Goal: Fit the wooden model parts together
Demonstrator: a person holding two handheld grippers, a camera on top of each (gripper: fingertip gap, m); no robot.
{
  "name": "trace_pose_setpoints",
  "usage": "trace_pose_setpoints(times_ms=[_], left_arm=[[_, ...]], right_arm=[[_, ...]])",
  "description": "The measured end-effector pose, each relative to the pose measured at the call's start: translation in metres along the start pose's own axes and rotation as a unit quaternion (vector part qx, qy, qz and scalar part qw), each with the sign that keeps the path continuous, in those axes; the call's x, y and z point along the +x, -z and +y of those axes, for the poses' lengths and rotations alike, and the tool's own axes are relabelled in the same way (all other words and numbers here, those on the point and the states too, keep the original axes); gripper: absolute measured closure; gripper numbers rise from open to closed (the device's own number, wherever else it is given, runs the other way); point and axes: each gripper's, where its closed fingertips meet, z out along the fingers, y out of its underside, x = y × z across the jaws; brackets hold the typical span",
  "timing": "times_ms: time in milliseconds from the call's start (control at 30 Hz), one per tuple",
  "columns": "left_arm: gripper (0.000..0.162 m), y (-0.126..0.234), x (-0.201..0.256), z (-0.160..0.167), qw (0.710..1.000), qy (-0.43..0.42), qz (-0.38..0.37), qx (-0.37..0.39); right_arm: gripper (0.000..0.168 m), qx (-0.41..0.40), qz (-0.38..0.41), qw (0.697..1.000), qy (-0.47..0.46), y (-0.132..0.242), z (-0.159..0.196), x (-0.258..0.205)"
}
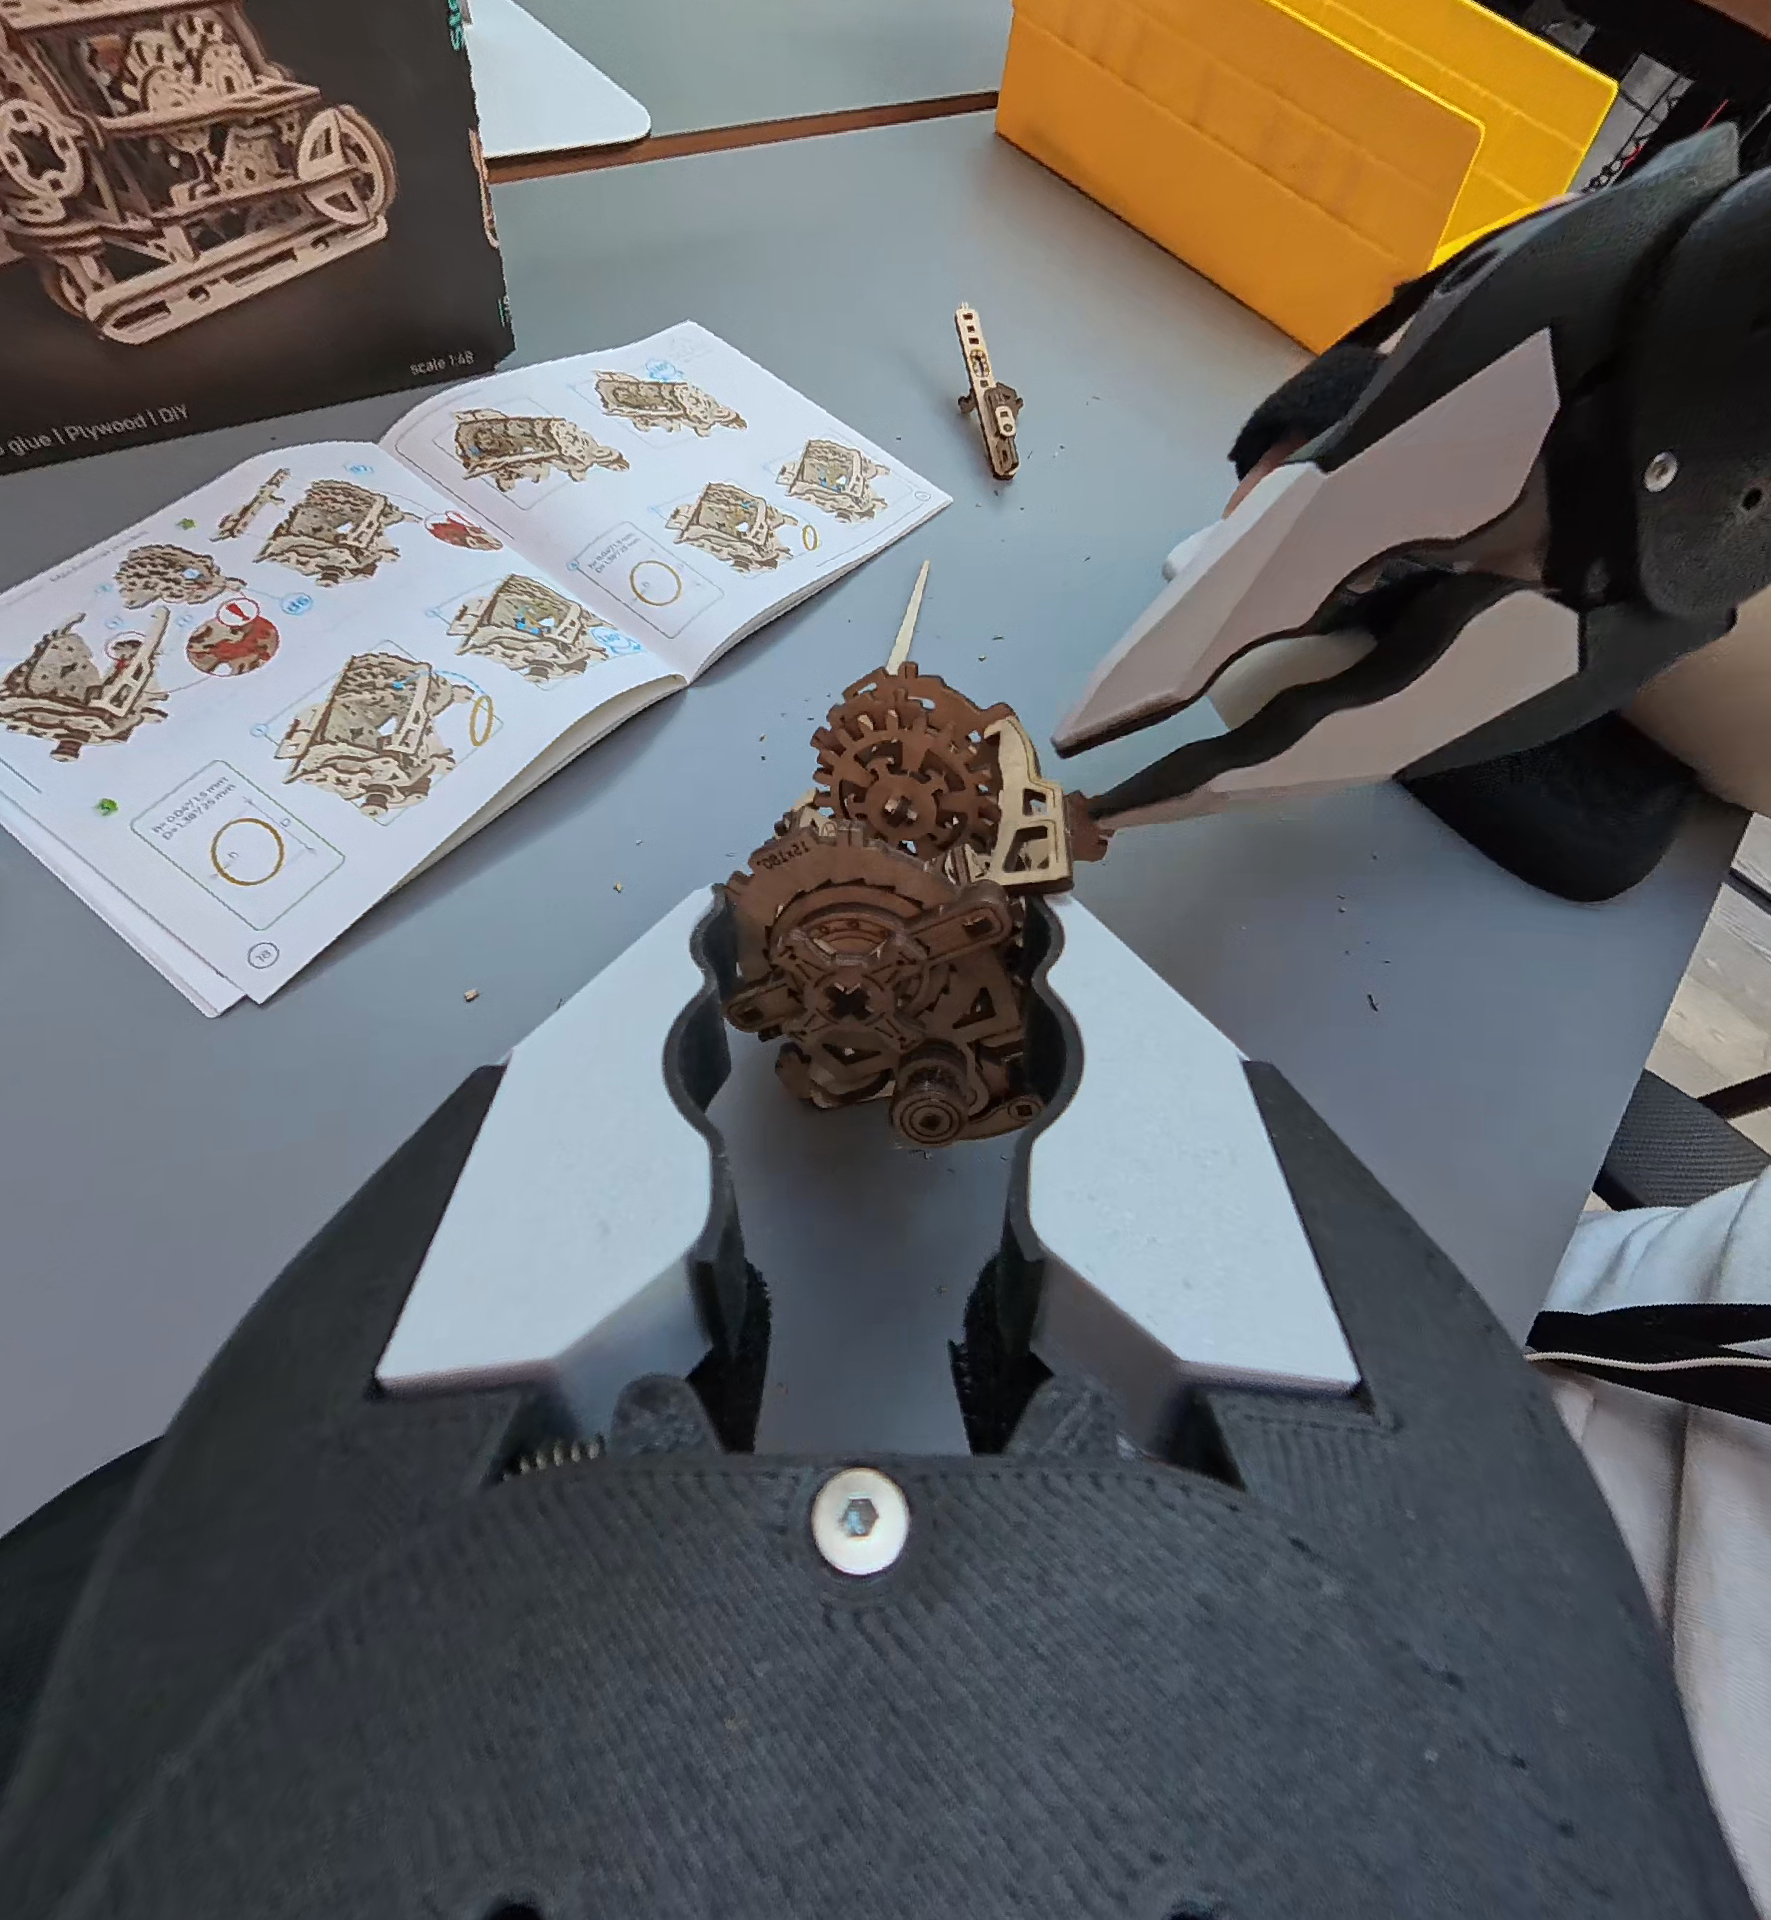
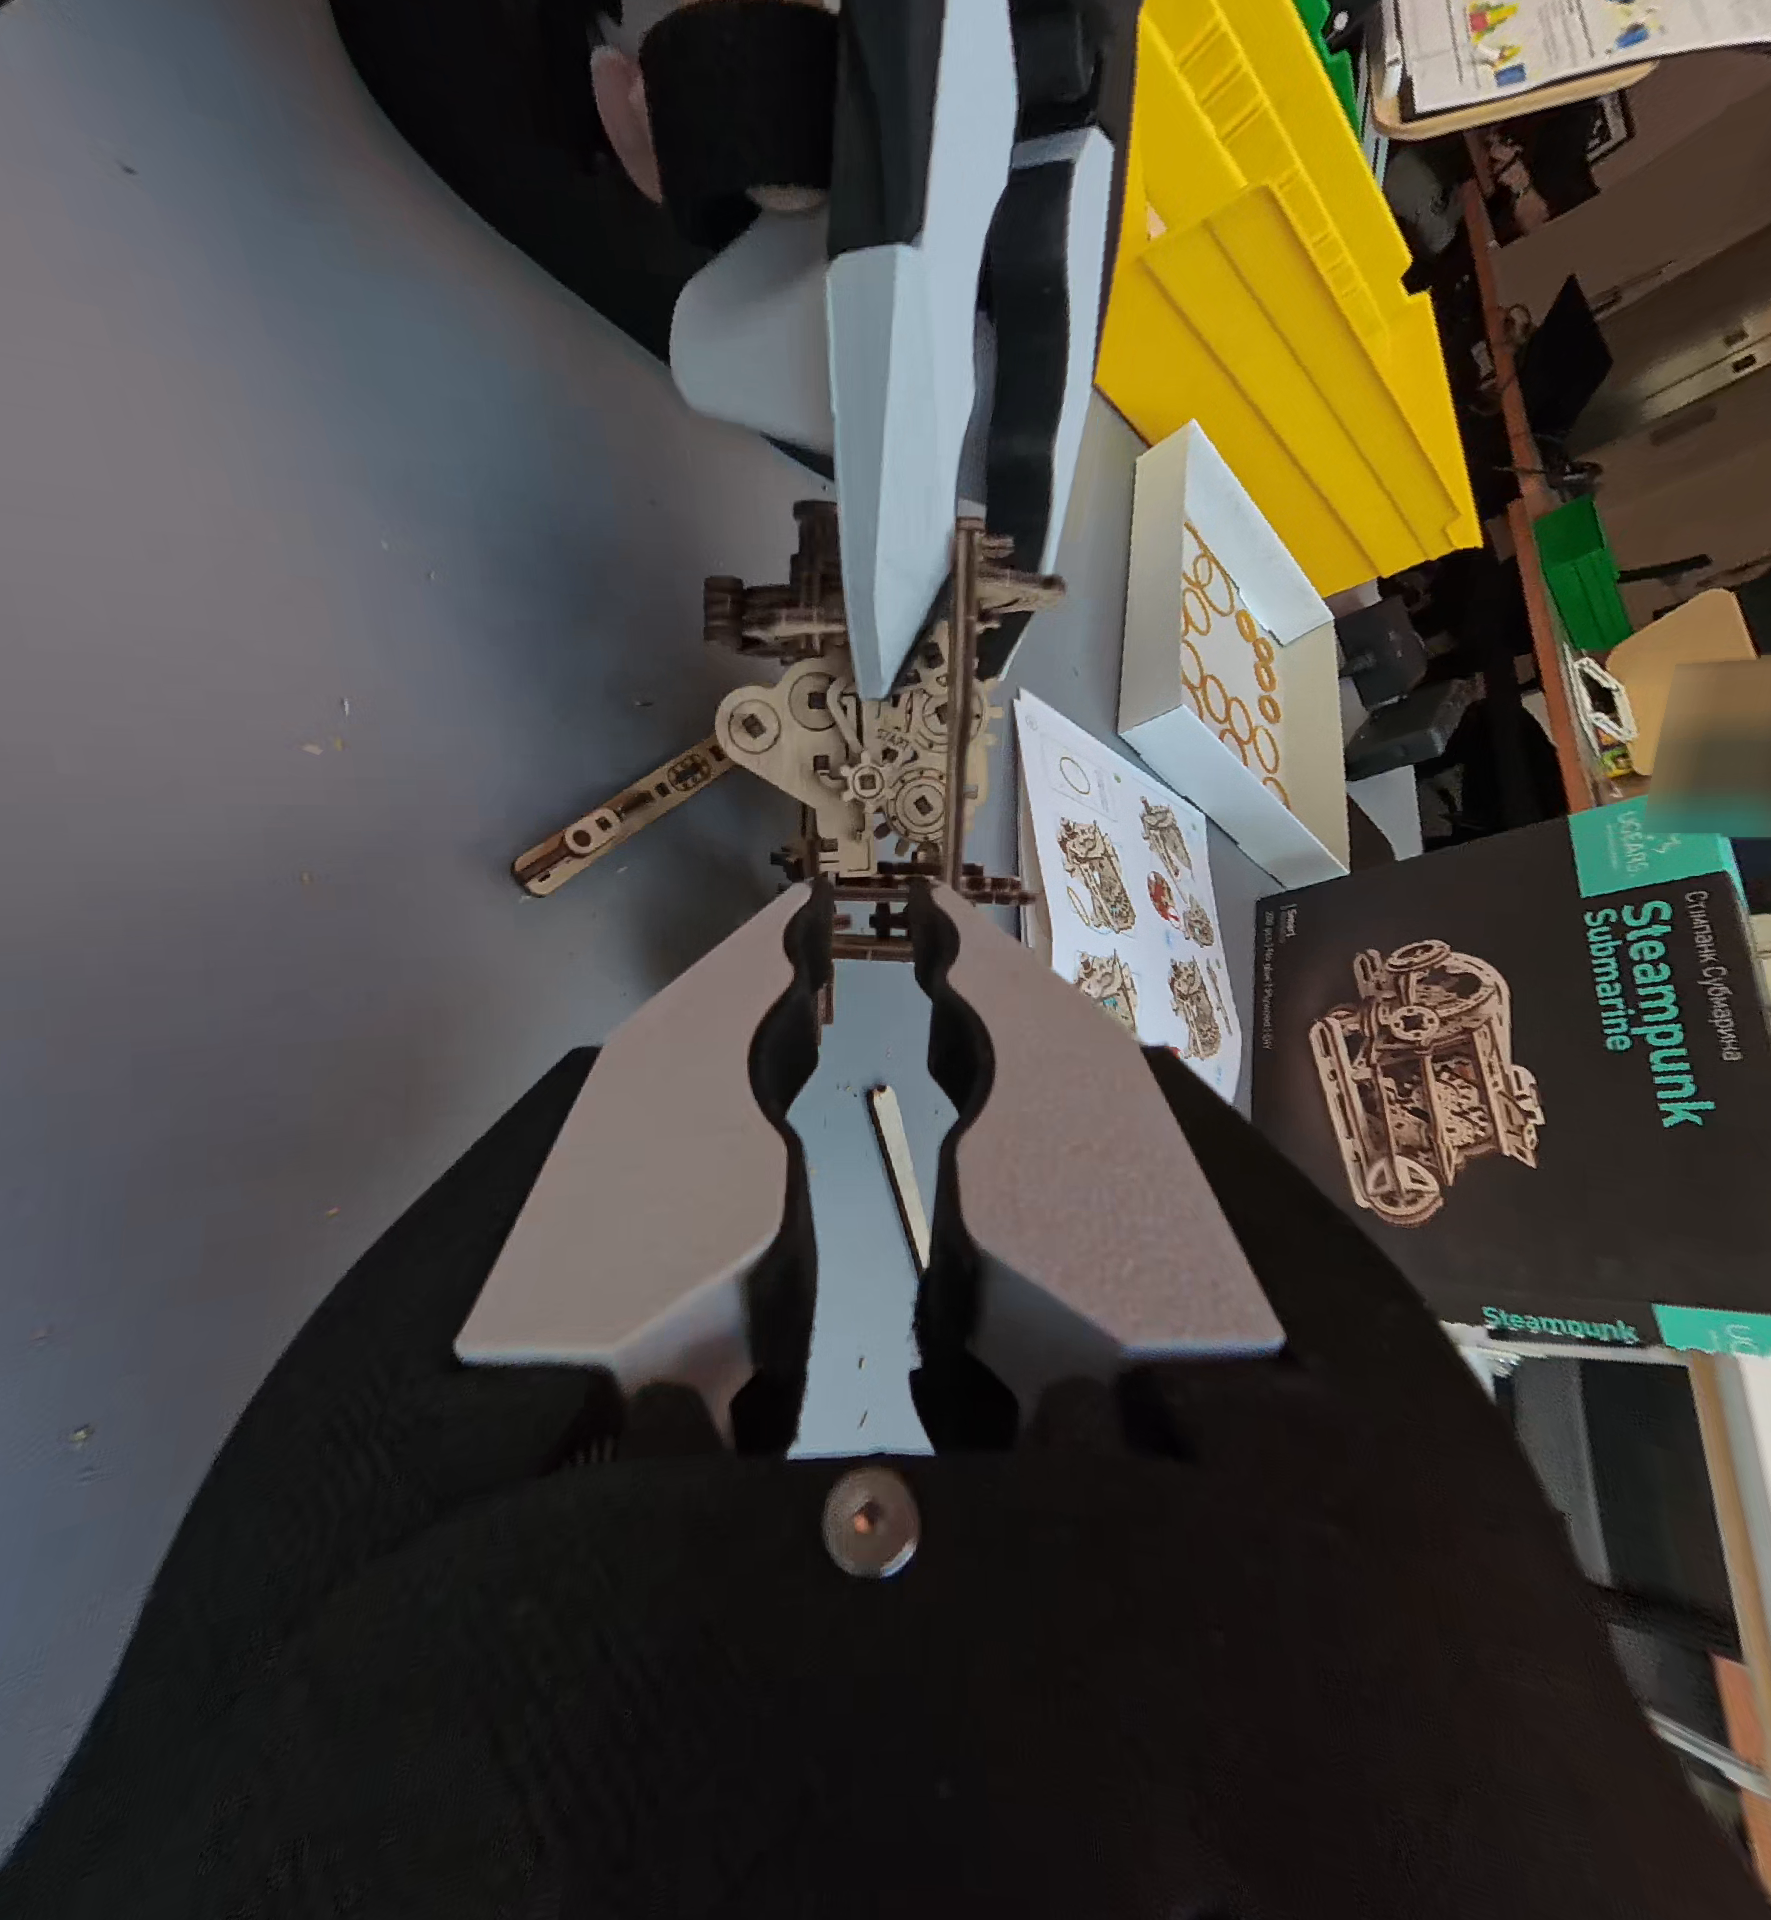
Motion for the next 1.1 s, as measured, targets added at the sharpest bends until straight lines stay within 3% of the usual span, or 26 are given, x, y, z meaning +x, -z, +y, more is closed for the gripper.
trace_pose_setpoints(times_ms=[100, 200, 333, 433, 533, 767, 967, 1100], left_arm=[[0.108, 0.001, 0.001, 0.001, 1.0, -0.012, 0.004, 0.001], [0.109, 0.003, 0.0, 0.002, 1.0, -0.013, 0.0, 0.008], [0.109, 0.004, 0.002, 0.003, 0.999, -0.033, -0.01, 0.017], [0.109, 0.006, 0.004, 0.003, 0.997, -0.072, -0.033, 0.022], [0.109, 0.008, 0.007, 0.005, 0.992, -0.117, -0.049, 0.027], [0.109, 0.012, 0.008, 0.005, 0.99, -0.128, -0.044, 0.045], [0.109, 0.012, 0.018, 0.003, 0.971, -0.224, -0.062, 0.051], [0.109, 0.013, 0.015, 0.003, 0.98, -0.187, -0.049, 0.055]], right_arm=[[0.154, 0.029, 0.007, 0.999, -0.04, 0.009, 0.003, 0.014], [0.154, 0.047, -0.014, 0.989, -0.137, 0.012, 0.011, 0.024], [0.141, 0.022, -0.105, 0.951, -0.29, 0.003, 0.029, 0.012], [0.14, 0.036, -0.148, 0.929, -0.337, -0.001, 0.026, 0.003], [0.14, 0.067, -0.163, 0.923, -0.341, 0.0, 0.015, 0.0], [0.14, 0.096, -0.15, 0.938, -0.297, 0.0, 0.015, -0.002], [0.135, 0.132, -0.149, 0.936, -0.292, 0.003, 0.014, 0.001], [0.135, 0.131, -0.16, 0.935, -0.287, 0.001, 0.018, -0.004]])
